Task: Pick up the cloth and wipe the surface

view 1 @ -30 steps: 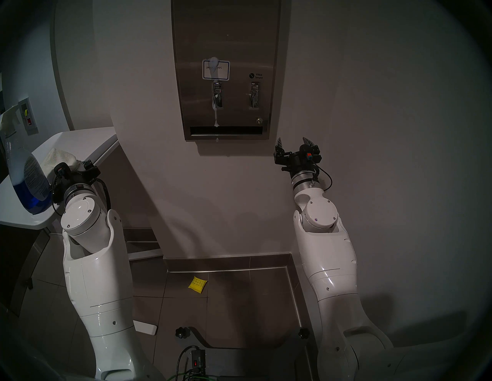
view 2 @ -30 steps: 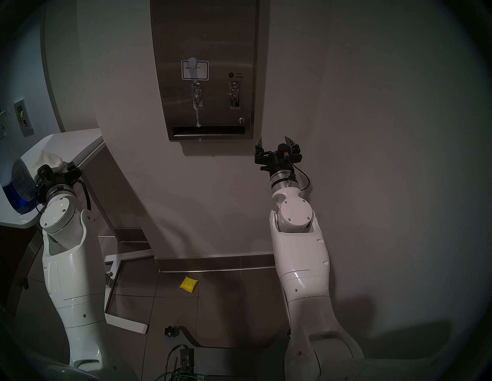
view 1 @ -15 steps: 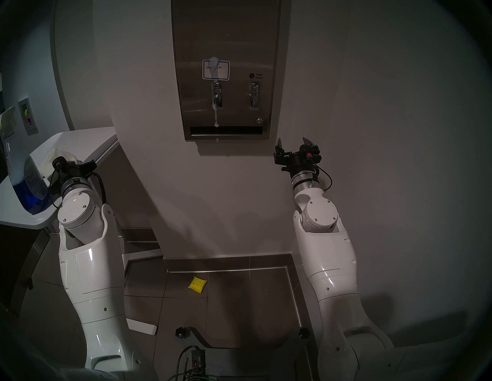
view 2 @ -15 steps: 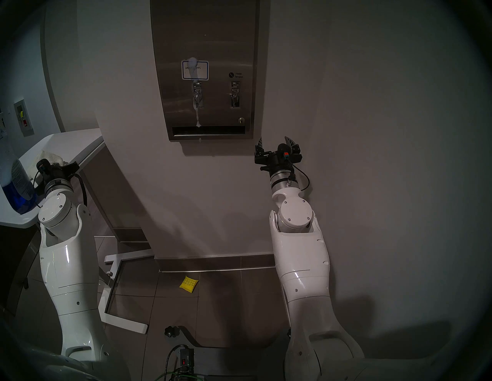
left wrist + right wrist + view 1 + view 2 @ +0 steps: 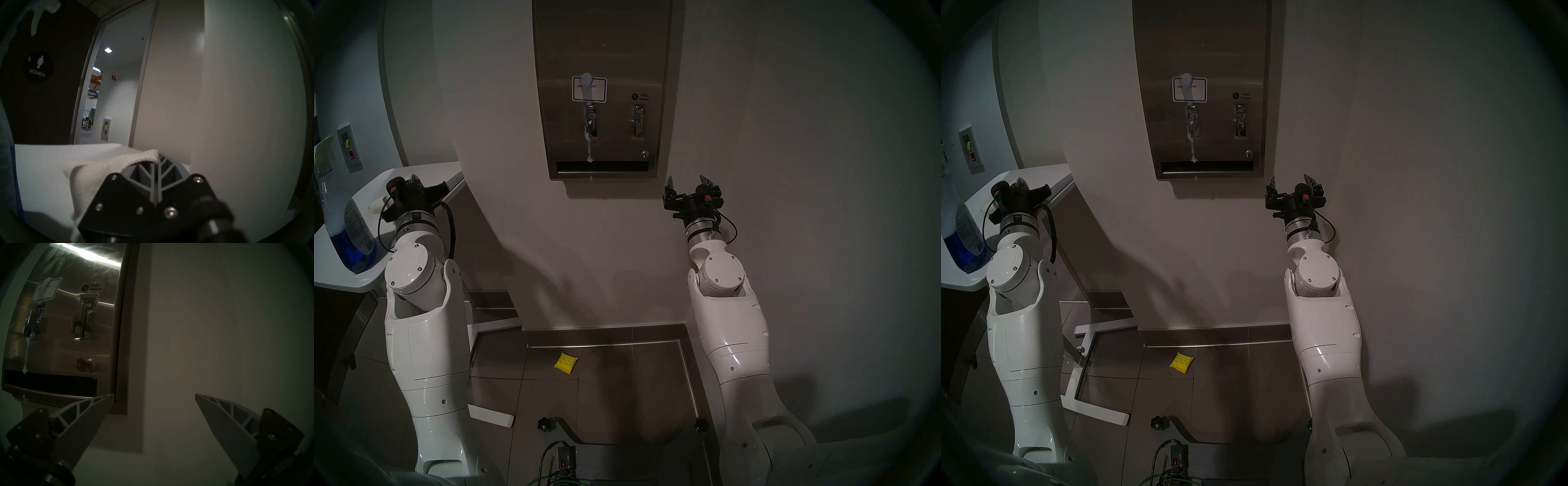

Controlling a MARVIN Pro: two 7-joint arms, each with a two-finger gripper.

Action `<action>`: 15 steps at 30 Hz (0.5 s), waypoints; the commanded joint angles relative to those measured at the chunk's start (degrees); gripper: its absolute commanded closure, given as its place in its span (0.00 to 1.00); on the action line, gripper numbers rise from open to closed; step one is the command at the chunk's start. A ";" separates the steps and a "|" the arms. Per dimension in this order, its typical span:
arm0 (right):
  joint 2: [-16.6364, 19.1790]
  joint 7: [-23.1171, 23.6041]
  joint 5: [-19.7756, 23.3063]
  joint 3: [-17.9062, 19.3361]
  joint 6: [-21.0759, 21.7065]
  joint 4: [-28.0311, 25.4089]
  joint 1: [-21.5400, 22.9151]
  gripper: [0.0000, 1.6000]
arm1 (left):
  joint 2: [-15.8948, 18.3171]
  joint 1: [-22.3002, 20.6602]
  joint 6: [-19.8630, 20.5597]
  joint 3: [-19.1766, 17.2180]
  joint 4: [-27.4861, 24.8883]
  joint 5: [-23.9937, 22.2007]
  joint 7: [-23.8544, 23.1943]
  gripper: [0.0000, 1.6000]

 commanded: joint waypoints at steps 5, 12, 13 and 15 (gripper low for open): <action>-0.01 0.00 0.11 -0.15 -0.40 -1.95 1.76 0.00 | 2.67 1.17 -5.06 -0.95 -7.52 -4.80 -8.13 1.00; 0.10 -0.07 0.21 -0.26 -0.35 -2.03 1.74 0.00 | 3.75 2.74 -5.87 -3.30 -8.87 -10.44 -14.74 1.00; 0.11 -0.09 0.22 -0.27 -0.35 -2.03 1.74 0.00 | 3.87 2.97 -5.98 -3.46 -9.13 -11.16 -15.60 1.00; 0.14 -0.11 0.24 -0.30 -0.35 -2.02 1.75 0.00 | 4.28 3.48 -6.24 -3.70 -9.50 -12.45 -17.48 1.00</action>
